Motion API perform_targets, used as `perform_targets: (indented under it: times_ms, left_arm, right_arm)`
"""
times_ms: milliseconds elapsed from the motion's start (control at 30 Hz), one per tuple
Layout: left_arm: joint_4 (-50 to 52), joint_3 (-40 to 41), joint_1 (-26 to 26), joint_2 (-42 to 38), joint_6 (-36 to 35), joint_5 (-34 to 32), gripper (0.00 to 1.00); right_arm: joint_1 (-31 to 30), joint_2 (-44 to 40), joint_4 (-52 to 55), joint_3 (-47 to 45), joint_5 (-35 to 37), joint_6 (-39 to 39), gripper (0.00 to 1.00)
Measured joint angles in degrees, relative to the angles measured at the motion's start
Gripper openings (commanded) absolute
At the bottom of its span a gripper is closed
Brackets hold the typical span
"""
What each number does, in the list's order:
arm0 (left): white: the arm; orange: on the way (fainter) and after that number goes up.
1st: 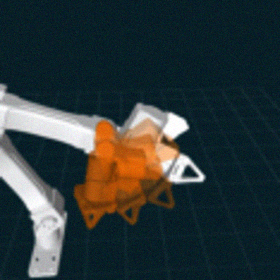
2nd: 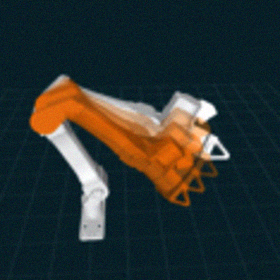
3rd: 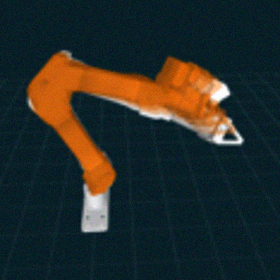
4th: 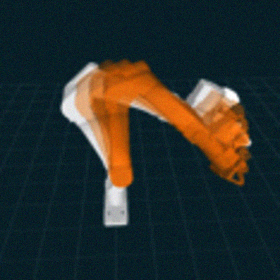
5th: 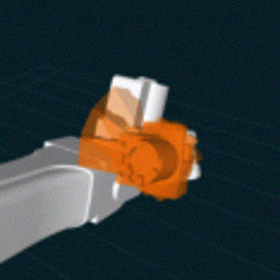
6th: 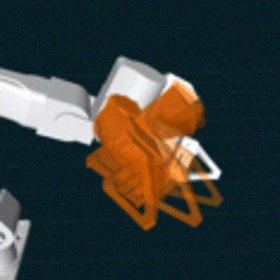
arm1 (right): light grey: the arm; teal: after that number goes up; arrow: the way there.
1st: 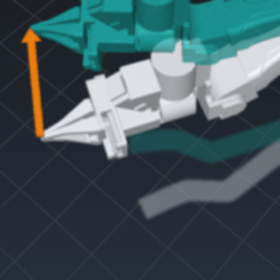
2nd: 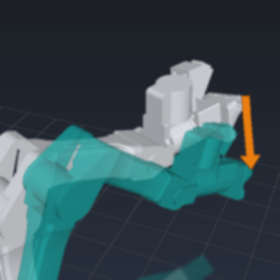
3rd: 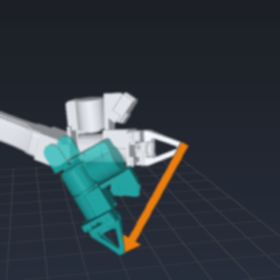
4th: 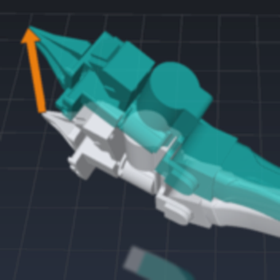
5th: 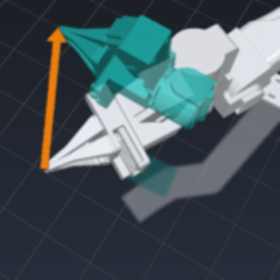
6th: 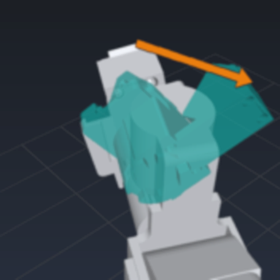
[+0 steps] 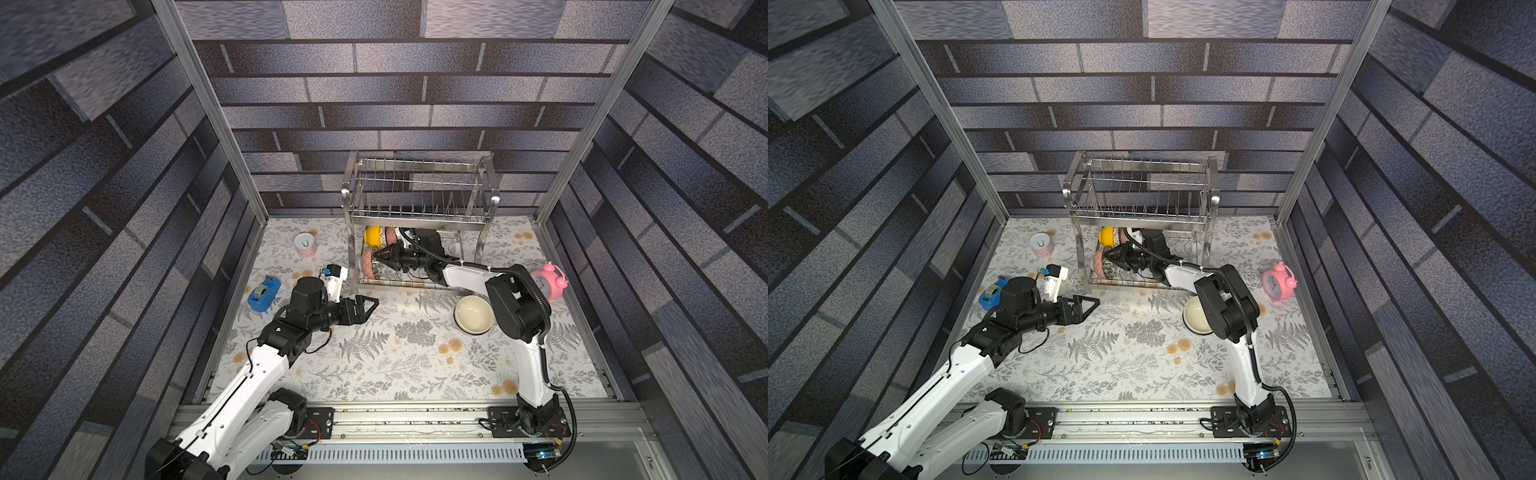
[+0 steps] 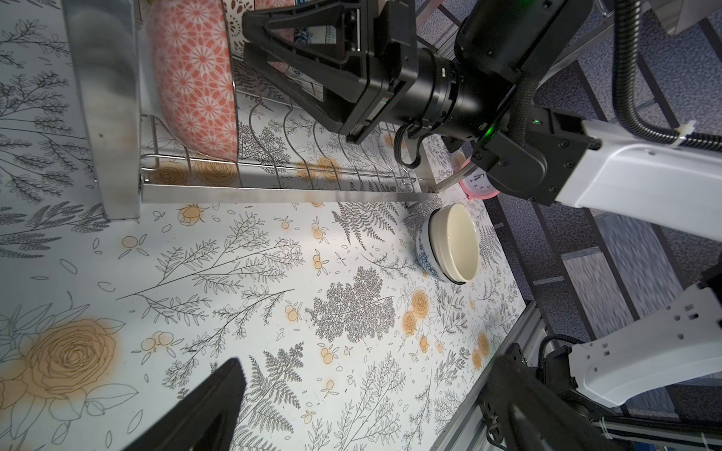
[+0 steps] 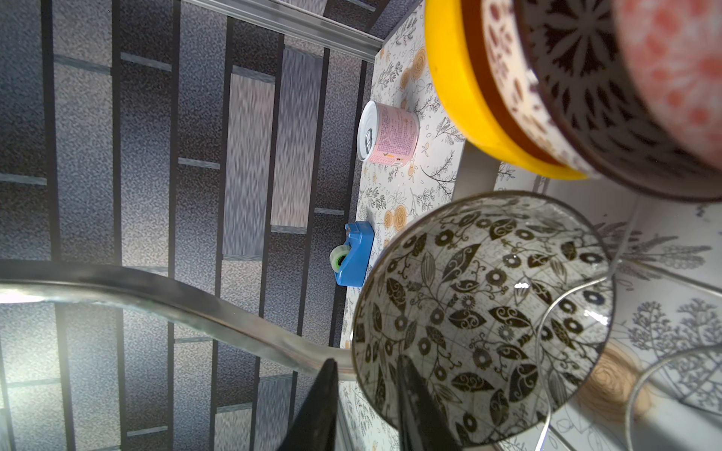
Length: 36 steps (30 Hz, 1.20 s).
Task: Load bowls into a dish rack
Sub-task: Place the bowl in the dish rack.
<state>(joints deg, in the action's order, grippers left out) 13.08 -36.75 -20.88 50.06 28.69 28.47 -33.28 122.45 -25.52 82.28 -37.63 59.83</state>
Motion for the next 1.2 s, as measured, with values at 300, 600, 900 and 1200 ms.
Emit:
perform_targets:
  times_ms: [300,600,900,1200]
  left_arm:
    - [0.9,-0.6,0.7,0.3,-0.2,0.0,1.00]
    - [1.1,-0.6,1.0,0.3,-0.1,0.0,1.00]
    - [-1.1,-0.6,1.2,2.7,0.3,0.3,1.00]
    - [-2.4,-1.2,0.6,7.1,0.2,3.1,1.00]
  right_arm:
    - [0.0,-6.9,0.9,-6.8,0.5,-2.1,0.50]
    - [0.0,-16.5,2.1,-15.9,1.7,-6.1,0.72]
    - [-0.1,-27.8,10.4,-25.6,5.4,-13.9,0.82]
    - [-2.7,-35.5,23.6,-27.3,12.0,-24.4,0.94]
